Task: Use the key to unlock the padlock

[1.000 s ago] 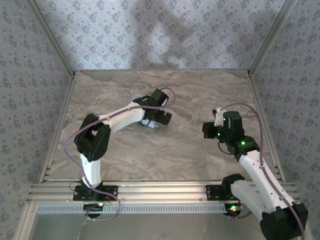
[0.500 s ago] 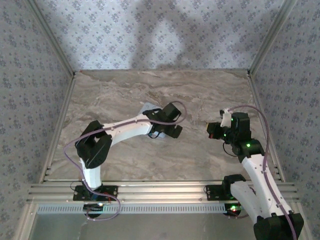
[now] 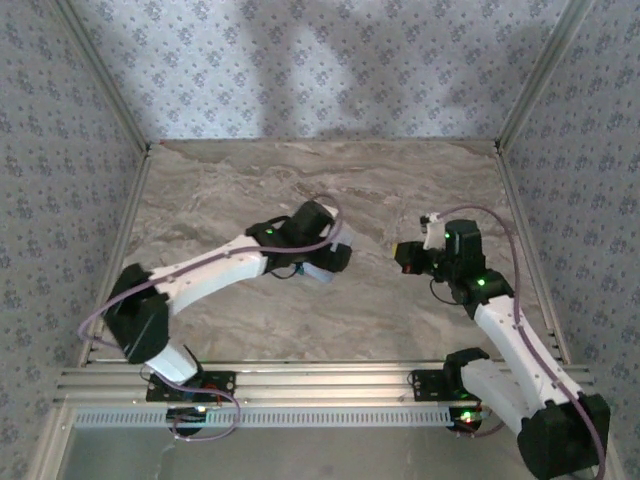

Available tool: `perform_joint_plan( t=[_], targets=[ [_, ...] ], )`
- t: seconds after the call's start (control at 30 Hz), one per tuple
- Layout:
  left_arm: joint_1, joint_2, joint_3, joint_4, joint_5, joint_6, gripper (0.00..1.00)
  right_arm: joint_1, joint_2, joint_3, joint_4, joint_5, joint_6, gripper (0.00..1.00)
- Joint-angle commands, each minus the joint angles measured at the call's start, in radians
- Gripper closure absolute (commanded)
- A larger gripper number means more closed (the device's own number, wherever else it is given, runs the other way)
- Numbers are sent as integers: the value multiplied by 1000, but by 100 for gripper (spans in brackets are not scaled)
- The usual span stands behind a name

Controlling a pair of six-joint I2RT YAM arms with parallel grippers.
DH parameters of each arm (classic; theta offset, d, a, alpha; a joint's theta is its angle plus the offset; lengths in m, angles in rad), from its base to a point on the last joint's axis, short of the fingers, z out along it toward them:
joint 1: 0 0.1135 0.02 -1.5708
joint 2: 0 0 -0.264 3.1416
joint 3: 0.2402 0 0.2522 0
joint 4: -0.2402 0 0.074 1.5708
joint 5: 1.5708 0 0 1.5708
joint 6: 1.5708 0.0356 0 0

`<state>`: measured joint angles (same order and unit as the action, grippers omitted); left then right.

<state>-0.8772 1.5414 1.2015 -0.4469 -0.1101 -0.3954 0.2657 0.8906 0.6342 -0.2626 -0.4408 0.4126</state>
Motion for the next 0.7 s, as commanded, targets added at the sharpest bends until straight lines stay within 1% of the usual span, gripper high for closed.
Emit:
perform_joint_plan(
  t=[0.0,0.07,0.17,0.3,0.33,0.4,0.47,0.57,0.67],
  targets=[
    [64,-99,-112,48,59,-31,2,86,70,0,134,-1,46,100],
    [103,-158,-199,99,86,-25,2,134,130,10,193,-2,64,100],
    [148,-267,-379,260,141,19,3,192,227,30,298,-21,100,100],
    [201,-408,-600,450,129,35,2,254,378,91,383,-48,117,100],
    [216,-433,-633,473,138,36,2,266,409,107,395,-50,120,100],
    [266,-469,-670,475,212,37,2,284,479,140,427,-56,130,100],
    [305,-464,-672,446,286,44,2,294,542,171,452,-65,147,100],
    [343,-408,-672,447,364,54,3,303,645,226,474,-89,164,100],
    [361,-323,-672,501,451,74,13,312,722,287,458,-102,164,100]
  ],
)
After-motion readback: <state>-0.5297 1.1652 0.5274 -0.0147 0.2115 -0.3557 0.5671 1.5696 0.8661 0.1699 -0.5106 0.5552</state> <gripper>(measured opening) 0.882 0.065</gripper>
